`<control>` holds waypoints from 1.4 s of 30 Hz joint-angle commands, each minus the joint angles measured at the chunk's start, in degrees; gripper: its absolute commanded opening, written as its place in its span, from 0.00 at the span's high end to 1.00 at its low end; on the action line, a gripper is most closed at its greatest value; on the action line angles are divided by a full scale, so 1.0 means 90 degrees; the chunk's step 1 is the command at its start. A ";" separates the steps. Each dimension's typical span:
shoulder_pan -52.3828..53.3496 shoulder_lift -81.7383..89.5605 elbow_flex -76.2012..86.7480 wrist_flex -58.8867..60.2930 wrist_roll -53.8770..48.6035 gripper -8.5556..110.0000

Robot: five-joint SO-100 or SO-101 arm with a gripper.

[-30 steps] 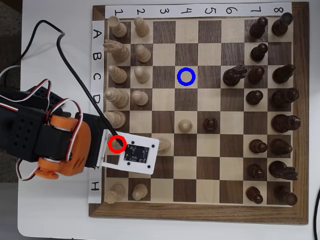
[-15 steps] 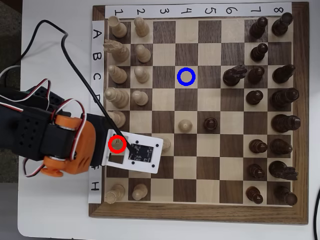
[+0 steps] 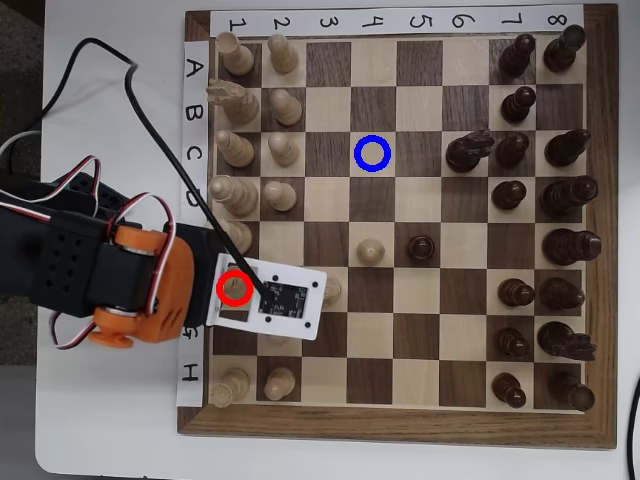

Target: Move the piece to destination

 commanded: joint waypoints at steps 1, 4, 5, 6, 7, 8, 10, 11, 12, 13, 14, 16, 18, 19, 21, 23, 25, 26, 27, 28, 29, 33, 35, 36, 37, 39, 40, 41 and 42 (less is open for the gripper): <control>-0.0010 0.0098 0.0010 -0.0068 0.0010 0.82; 0.0010 0.0098 0.0020 -0.0117 -0.0010 0.83; 0.0020 0.0088 0.0029 -0.0127 -0.0020 0.83; 0.0029 0.0088 0.0049 -0.0137 -0.0039 0.83; 0.0029 0.0088 0.0068 -0.0156 -0.0049 0.83; 0.0039 0.0088 0.0088 -0.0176 -0.0049 0.84; 0.0068 0.0088 0.0107 -0.0215 -0.0068 0.85; 0.0078 0.0088 0.0117 -0.0234 -0.0068 0.85; 0.0098 0.0088 0.0127 -0.0244 -0.0078 0.85; 0.0098 0.0088 0.0127 -0.0254 -0.0088 0.85; 0.0107 0.0088 0.0137 -0.0264 -0.0098 0.85; 0.0107 0.0088 0.0137 -0.0273 -0.0098 0.85; 0.0117 0.0088 0.0137 -0.0273 -0.0107 0.85; 0.0127 0.0088 0.0137 -0.0273 -0.0107 0.85; 0.0156 0.0088 0.0146 -0.0273 -0.0127 0.86; 0.0176 0.0078 0.0146 -0.0283 -0.0146 0.86; 0.0205 0.0068 0.0156 -0.0312 -0.0166 0.86; 0.0215 0.0068 0.0156 -0.0312 -0.0166 0.87; 0.0234 0.0068 0.0166 -0.0312 -0.0176 0.87; 0.0244 0.0068 0.0166 -0.0322 -0.0186 0.87; 0.0254 0.0059 0.0166 -0.0322 -0.0195 0.87; 0.0303 0.0039 0.0166 -0.0342 -0.0244 0.87; 0.0322 0.0029 0.0166 -0.0352 -0.0283 0.87; 0.0332 0.0029 0.0166 -0.0361 -0.0293 0.87; 0.0352 0.0020 0.0176 -0.0361 -0.0313 0.87; 0.0381 0.0000 0.0186 -0.0381 -0.0352 0.87; 0.0400 -0.0020 0.0195 -0.0381 -0.0361 0.87; 0.0410 -0.0029 0.0195 -0.0381 -0.0371 0.87; 0.0430 -0.0049 0.0195 -0.0381 -0.0371 0.87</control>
